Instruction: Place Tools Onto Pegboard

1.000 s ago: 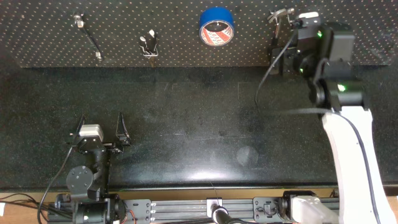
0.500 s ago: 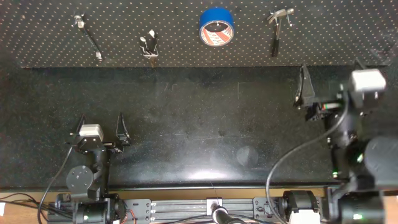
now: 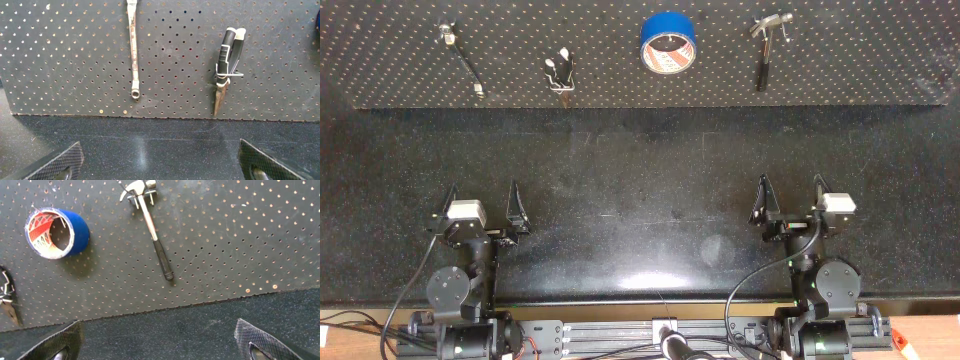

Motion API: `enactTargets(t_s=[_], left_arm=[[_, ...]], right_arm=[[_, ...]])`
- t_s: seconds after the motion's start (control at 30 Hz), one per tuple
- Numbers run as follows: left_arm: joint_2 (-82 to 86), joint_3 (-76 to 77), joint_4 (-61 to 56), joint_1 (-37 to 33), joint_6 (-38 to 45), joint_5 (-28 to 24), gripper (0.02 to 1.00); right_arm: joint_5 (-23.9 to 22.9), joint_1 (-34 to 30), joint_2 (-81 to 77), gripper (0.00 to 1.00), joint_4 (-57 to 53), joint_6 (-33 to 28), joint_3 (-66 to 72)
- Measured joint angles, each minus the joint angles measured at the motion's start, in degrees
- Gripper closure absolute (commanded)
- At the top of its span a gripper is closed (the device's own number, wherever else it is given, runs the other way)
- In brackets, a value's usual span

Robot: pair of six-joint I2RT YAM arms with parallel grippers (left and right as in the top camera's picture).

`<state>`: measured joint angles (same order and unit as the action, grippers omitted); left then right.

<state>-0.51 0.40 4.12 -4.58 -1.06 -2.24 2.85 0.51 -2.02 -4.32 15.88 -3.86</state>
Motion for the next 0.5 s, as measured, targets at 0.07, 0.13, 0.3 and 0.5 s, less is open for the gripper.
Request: enactTargets(t_s=[0.07,0.13,0.3,0.5], left_arm=[[0.0,0.0,0.0,0.0,0.0,0.0,0.02],[0.0,0.0,0.0,0.0,0.0,0.0,0.023],[0.0,0.0,0.0,0.0,0.0,0.0,0.023],[0.0,0.0,0.0,0.0,0.0,0.0,0.023]], right_arm=[[-0.02,0.0,1.25,0.016,0.02,-2.03,1.79],[-0.02,0.0,1.25,0.018,0.0,-2.78,2.89],[0.0,0.0,1.29,0.018,0.09,-8.55,3.13],[0.0,0.0,1.29,0.018,0.09,-12.22,3.13]])
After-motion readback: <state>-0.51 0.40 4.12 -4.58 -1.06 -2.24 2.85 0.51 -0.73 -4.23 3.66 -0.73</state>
